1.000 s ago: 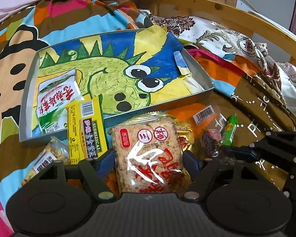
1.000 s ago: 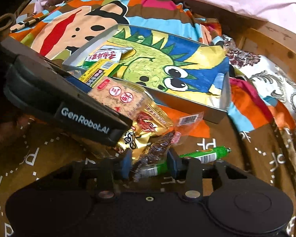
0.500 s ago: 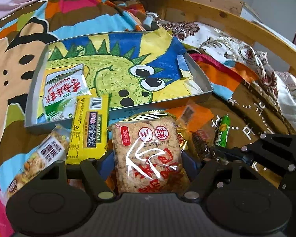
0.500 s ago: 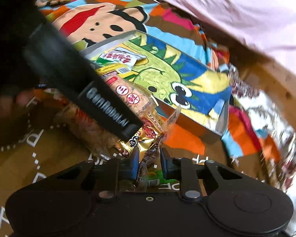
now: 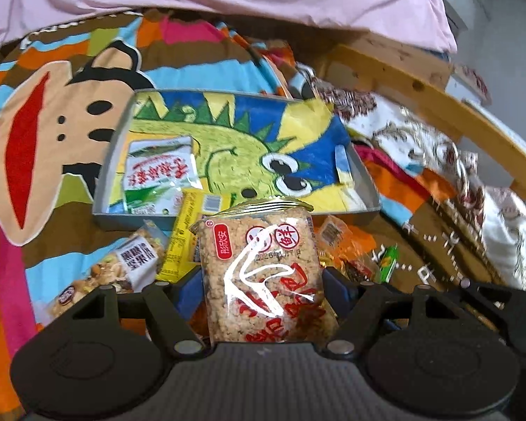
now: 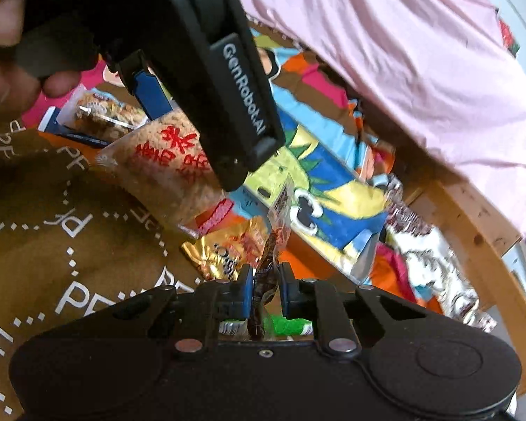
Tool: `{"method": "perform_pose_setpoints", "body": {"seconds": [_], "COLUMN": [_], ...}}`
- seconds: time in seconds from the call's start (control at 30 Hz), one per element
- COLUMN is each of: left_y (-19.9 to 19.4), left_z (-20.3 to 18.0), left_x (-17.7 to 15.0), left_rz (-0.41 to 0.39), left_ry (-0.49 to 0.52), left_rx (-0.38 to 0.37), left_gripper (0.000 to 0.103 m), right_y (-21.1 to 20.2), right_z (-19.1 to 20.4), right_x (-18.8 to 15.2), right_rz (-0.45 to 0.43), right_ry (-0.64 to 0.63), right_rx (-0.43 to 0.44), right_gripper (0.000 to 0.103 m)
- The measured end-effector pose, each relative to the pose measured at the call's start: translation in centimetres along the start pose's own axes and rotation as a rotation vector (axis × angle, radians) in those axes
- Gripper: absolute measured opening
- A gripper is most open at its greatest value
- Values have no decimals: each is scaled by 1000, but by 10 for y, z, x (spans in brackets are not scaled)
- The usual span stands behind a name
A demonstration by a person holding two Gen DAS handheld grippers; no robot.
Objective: Organize snacks
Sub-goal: 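Lift the rice-cracker bag and dried-meat pack and carry them over the tray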
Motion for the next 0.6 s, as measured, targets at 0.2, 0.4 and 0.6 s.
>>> {"method": "perform_pose_setpoints", "body": {"seconds": [0.2, 0.4, 0.6], "left_y": [-23, -41, -39], "left_z": [7, 11, 22], "left_x": [13, 34, 65], "left_rz": [-96, -222, -322], "left_ry": [-39, -53, -96], "left_rx": [31, 70, 103], "left_gripper": [75, 76, 76], "right_y": [-16, -24, -15], "right_z": [1, -12, -43], "right_x": [11, 25, 47], "right_rz": [-103, -204, -293], "right_ry": [-69, -67, -20], "right_rx": [-82, -164, -237], "right_gripper": [16, 16, 16]}}
Point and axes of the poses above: each gripper's, at about its wrist camera, not at the fingertips, and y roughly the way its jaws point, z to its left, x to its top, the point moved 7 cm from there along y, roughly the way its jaws point
